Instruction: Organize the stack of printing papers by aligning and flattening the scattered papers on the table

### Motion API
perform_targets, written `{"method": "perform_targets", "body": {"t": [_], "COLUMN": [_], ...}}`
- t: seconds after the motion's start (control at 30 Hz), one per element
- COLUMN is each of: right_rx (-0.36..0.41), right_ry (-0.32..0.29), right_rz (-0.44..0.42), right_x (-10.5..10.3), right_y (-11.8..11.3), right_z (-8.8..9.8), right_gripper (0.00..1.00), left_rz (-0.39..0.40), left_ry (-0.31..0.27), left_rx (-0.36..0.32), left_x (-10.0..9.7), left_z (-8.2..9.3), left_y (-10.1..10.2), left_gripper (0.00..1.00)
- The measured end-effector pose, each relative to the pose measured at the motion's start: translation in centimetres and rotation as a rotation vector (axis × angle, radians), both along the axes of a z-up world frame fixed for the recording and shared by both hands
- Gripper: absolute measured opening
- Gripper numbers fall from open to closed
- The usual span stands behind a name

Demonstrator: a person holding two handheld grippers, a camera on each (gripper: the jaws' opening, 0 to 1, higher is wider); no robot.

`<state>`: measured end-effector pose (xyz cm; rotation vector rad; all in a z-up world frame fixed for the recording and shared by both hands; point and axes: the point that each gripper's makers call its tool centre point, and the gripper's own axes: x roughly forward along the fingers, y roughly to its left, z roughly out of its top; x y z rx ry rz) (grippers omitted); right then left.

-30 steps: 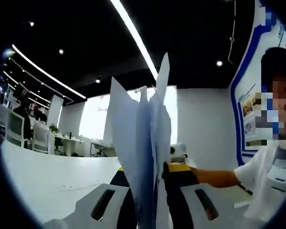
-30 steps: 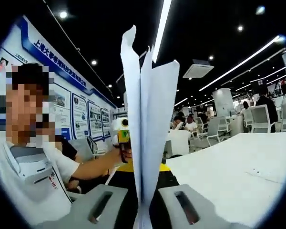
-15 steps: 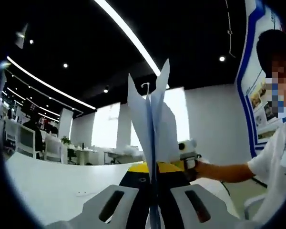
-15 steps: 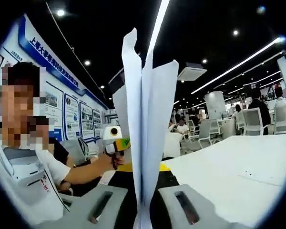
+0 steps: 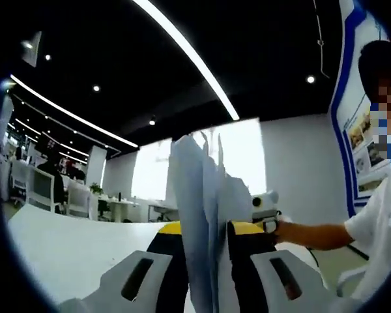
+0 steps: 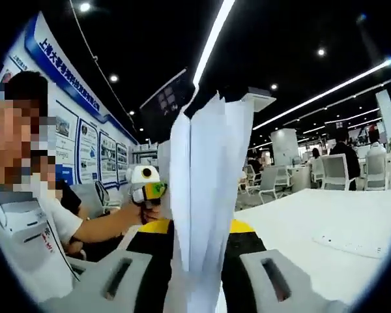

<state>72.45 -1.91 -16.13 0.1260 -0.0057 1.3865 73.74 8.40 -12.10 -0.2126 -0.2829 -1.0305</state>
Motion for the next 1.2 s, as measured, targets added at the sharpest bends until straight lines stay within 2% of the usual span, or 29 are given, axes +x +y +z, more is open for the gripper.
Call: {"method": "perform_targets", "body": {"t": [0.03,0.07,0.1,0.13,0.17,0.23,0.4,0.43,0.47,0.5,0.53,0.57,0.63,0.67,0.7,0.77,0.8,0.93,0.97,1.0,1.03,1.1,1.13,1.17,1.2], "right_rx": [0.002,0.003,0.004,0.007,0.012,0.018,0.031,0.028,0.023,-0.005,-0.014,-0.023,-0.022,-0.019,-0.011,-0.01,-0.007,0.011,0.014,0.012,0.001,-0.005,-0.008,-0.014,-0.025], "right_ry": [0.006,0.015,0.014,0.017,0.024,0.014,-0.009,-0.024,-0.033,-0.031,-0.023,-0.01,0.0,0.002,0.006,0.029,0.017,0.019,0.008,0.01,0.027,0.053,0.055,0.056,0.043], "right_rz": [0.002,0.011,0.022,0.029,0.037,0.015,-0.045,-0.056,-0.076,-0.111,-0.109,-0.094,-0.085,-0.078,-0.052,-0.061,-0.064,-0.066,-0.063,-0.072,-0.069,-0.054,-0.054,-0.05,-0.039], "right_x": [0.0,-0.2,-0.4,-0.6,-0.7,-0.3,0.4,0.5,0.9,1.5,1.5,1.4,1.4,1.4,1.1,1.3,1.2,1.3,1.3,1.5,1.5,1.5,1.5,1.4,1.1], "right_y": [0.0,0.0,0.0,0.1,0.2,0.2,0.3,0.3,0.2,0.1,0.2,0.2,0.3,0.2,0.4,0.5,0.5,0.5,0.5,0.5,0.6,0.6,0.8,0.9,1.1], "right_z": [0.0,-0.1,-0.1,-0.1,-0.1,0.1,1.8,1.8,1.5,0.8,0.2,-0.4,-1.0,-1.1,-1.0,-0.6,-0.3,0.6,0.6,0.3,-0.1,-0.7,-0.9,-1.0,-1.0], "right_gripper": [0.22,0.16,0.04,0.0,0.0,0.0,0.0,0.0,0.06,0.13,0.17,0.14,0.1,0.02,0.0,0.0,0.0,0.0,0.05,0.1,0.13,0.13,0.12,0.03,0.0], "left_rz": [0.0,-0.009,-0.016,-0.016,-0.008,0.031,0.061,0.071,0.081,0.087,0.088,0.071,0.069,0.071,0.054,0.053,0.069,0.083,0.088,0.085,0.073,0.058,0.056,0.048,0.045], "left_ry": [0.0,0.009,0.016,0.011,-0.015,-0.03,-0.036,-0.04,-0.024,0.007,0.04,0.066,0.07,0.072,0.065,0.069,0.039,0.019,0.022,0.055,0.081,0.081,0.08,0.068,0.06], "left_rx": [0.006,0.013,0.023,0.031,0.043,0.037,0.016,0.016,0.02,0.034,0.041,0.029,0.017,0.016,0.026,0.022,0.031,0.022,0.023,0.027,0.028,0.008,0.005,0.015,0.027], "left_x": [-0.1,-0.2,-0.4,-0.5,-0.6,-0.3,0.5,0.7,1.1,1.5,1.8,1.8,1.8,1.9,1.6,1.5,1.5,1.1,1.2,1.5,1.4,1.1,1.0,0.7,0.5], "left_z": [-0.1,-0.3,-0.6,-0.8,-0.8,-0.4,1.2,1.1,0.7,-0.1,-1.0,-1.5,-1.9,-2.1,-2.2,-2.0,-1.6,-0.8,-0.9,-1.4,-1.8,-2.0,-1.9,-1.9,-1.8], "left_y": [0.0,-0.1,-0.2,-0.4,-0.5,-0.5,-0.6,-0.6,-0.5,-0.4,-0.3,-0.4,-0.2,-0.2,-0.4,-0.6,-0.6,-0.6,-0.5,-0.4,-0.5,-0.5,-0.6,-0.9,-1.2], "left_gripper": [0.25,0.23,0.18,0.11,0.06,0.06,0.07,0.08,0.12,0.19,0.24,0.23,0.2,0.15,0.07,0.06,0.06,0.09,0.15,0.2,0.2,0.19,0.17,0.09,0.06]}}
